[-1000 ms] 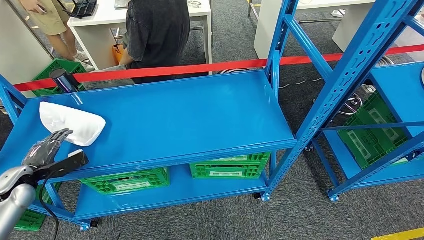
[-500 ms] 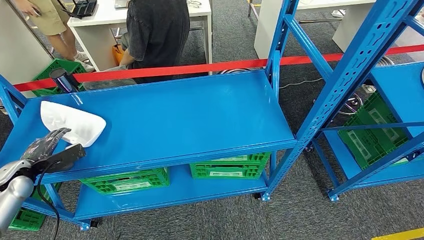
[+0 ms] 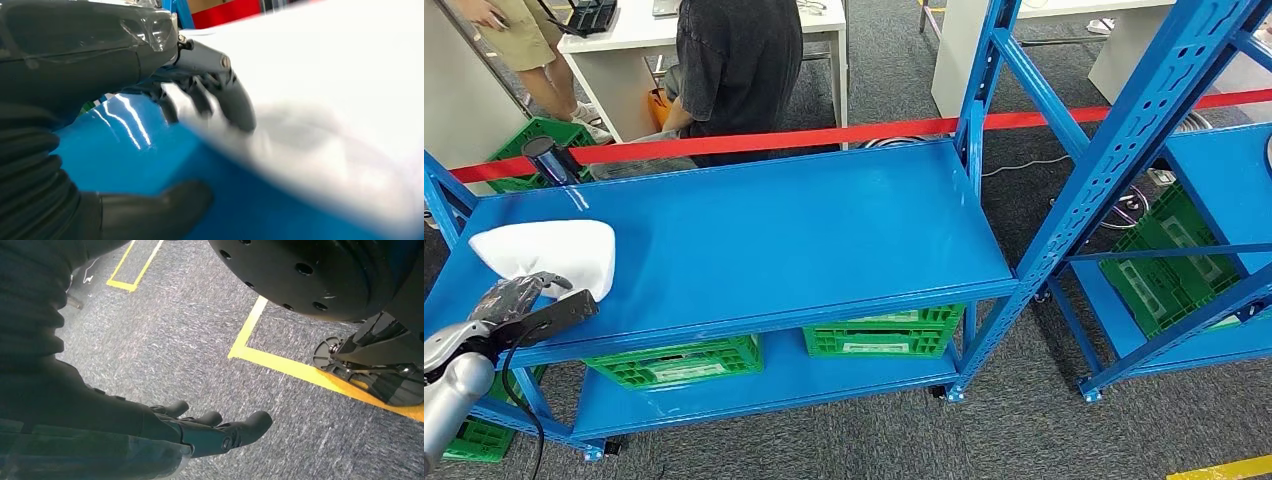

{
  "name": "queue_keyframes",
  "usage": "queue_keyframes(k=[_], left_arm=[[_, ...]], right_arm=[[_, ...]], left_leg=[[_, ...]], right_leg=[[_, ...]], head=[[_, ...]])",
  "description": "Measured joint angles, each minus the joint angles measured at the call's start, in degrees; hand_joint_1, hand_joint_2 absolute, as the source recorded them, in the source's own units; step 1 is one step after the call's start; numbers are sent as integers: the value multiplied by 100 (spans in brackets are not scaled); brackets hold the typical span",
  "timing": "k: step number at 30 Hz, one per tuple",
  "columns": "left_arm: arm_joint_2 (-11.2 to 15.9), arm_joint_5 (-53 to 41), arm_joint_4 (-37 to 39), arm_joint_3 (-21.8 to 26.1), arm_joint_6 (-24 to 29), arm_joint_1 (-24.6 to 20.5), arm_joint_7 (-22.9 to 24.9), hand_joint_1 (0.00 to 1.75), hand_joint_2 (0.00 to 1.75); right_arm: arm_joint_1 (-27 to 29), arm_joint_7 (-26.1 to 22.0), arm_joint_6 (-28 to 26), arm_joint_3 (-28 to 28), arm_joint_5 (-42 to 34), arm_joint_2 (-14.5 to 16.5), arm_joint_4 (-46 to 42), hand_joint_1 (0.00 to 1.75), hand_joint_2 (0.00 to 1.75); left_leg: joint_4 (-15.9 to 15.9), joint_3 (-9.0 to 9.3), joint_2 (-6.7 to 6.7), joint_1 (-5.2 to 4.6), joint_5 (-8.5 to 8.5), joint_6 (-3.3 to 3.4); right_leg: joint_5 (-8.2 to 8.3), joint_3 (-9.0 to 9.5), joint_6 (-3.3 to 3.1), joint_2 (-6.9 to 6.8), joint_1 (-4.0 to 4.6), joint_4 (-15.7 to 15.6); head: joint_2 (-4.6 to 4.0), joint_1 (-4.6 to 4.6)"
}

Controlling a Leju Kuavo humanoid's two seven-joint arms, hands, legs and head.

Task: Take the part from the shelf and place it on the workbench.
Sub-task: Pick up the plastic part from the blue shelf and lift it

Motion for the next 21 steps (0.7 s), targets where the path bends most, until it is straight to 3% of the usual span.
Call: queue_keyframes(k=[21], left_arm=[[0, 63, 128, -38, -32, 20, -10, 175, 175]], right_arm=[[-2, 0, 13, 0, 7, 7, -18, 0, 175]], left_leg=[[0, -3, -1, 0, 0, 0]], right_leg=[[0, -1, 0, -1, -1, 0]], head=[[0, 0]])
